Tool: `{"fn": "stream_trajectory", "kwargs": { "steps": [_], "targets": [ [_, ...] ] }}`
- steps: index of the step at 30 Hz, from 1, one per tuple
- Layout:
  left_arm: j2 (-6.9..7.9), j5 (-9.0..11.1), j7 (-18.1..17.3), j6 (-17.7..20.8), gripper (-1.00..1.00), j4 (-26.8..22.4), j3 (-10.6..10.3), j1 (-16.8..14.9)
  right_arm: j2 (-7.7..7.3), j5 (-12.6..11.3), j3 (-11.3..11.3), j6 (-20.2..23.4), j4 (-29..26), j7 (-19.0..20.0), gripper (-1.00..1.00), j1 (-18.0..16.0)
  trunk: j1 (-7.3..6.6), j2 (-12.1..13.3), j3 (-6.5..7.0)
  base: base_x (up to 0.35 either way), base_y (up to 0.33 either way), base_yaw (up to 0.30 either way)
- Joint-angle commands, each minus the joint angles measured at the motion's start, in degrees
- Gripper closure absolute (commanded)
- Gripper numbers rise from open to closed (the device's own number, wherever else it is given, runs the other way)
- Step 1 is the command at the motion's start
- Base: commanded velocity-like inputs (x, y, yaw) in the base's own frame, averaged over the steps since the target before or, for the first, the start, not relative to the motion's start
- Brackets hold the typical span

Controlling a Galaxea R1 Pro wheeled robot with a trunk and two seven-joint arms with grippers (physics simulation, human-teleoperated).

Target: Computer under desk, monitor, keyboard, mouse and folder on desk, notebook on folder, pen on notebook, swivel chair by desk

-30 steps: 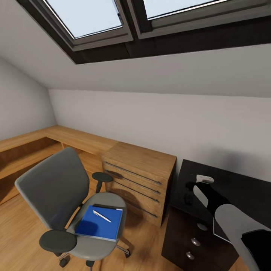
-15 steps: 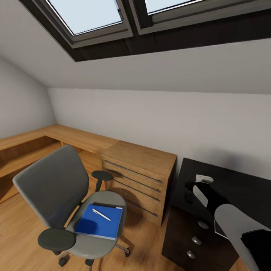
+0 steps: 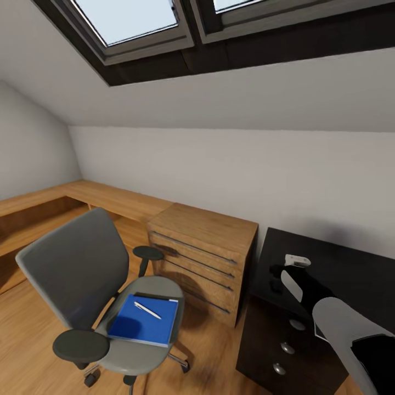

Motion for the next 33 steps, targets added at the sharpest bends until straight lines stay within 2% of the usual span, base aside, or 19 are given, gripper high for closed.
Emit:
{"fn": "stream_trajectory", "kwargs": {
  "steps": [1,6,17,28,33],
  "targets": [
    [-0.01,0.1,0.6,-1.4,-1.0,0.0,-0.5,0.0,-0.05,-0.5,0.5,0.3,-0.1,-0.4,-1.0,0.0,0.23,-0.5,-0.25,0.0,0.0,0.0],
    [-0.49,0.5,0.8,-4.0,-1.0,0.0,-0.3,0.0,-0.03,-0.5,0.5,0.4,-0.1,-0.4,-1.0,0.0,1.32,-2.5,-1.15,0.0,0.0,0.0],
    [-0.61,0.6,0.8,-4.4,-1.0,0.0,-0.4,0.0,-0.03,-0.5,0.5,0.4,-0.1,-0.1,-1.0,0.0,3.74,-6.9,-3.12,0.0,0.0,0.0],
    [-0.72,0.6,0.7,-4.3,-1.0,0.0,-0.4,0.0,-0.12,-0.3,0.4,0.2,-0.2,3.8,-1.0,0.0,6.16,-11.3,-5.1,0.0,0.0,0.0],
    [-0.58,0.5,0.5,-3.9,-1.0,0.0,-0.4,0.0,-0.11,-0.3,0.4,0.2,-0.2,4.0,-1.0,0.0,6.16,-11.3,-5.1,0.001,0.0,0.0]
  ]
}}
